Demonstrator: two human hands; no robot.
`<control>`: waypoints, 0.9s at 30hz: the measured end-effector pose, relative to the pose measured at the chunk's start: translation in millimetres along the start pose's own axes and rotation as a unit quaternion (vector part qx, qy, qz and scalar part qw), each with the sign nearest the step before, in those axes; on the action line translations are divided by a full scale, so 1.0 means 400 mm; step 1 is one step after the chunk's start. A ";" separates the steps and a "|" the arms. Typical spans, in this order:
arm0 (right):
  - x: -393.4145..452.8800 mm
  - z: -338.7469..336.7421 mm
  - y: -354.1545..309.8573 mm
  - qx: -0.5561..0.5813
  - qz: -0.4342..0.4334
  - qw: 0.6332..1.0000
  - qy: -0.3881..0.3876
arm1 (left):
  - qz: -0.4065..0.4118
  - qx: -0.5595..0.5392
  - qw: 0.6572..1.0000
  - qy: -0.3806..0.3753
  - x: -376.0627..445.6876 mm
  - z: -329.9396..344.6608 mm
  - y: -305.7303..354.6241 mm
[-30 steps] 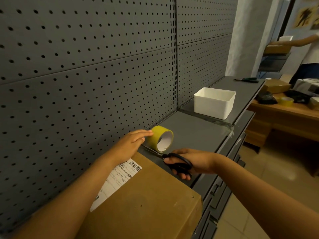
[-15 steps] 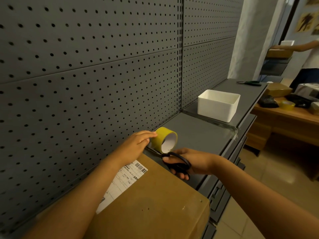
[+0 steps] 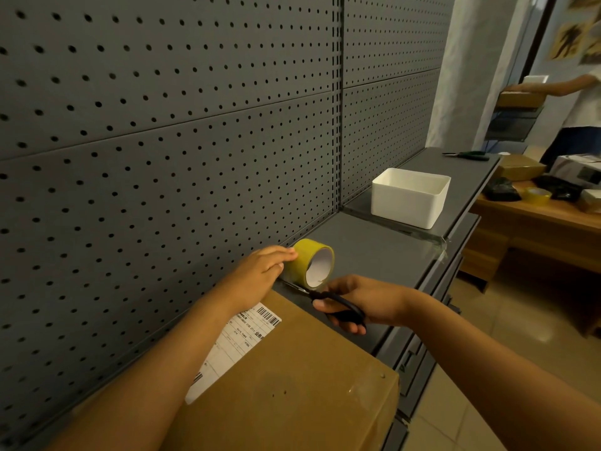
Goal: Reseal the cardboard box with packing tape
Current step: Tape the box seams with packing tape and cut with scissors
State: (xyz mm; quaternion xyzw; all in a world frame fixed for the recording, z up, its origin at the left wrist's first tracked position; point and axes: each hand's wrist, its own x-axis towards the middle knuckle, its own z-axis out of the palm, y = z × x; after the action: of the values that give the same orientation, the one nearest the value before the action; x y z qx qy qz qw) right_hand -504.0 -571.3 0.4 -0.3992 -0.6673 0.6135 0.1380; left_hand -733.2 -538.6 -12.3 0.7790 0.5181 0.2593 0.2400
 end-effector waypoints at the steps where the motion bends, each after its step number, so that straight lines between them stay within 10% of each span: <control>1: -0.001 0.000 0.000 -0.002 0.000 1.000 0.001 | 0.002 0.007 1.000 -0.001 -0.002 0.000 0.001; 19: -0.054 -0.043 0.064 0.027 0.123 0.991 -0.036 | -0.007 0.035 0.999 -0.020 -0.003 0.002 0.002; 27: -0.113 -0.089 0.077 0.126 0.041 0.988 0.085 | 0.001 0.032 0.999 -0.016 -0.001 0.003 -0.007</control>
State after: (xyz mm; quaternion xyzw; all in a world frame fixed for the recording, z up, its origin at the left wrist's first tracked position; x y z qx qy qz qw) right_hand -439.8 -580.1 -6.8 -0.4566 -0.5538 0.6613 0.2181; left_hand -734.5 -538.2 -15.3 0.7910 0.5213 0.2303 0.2225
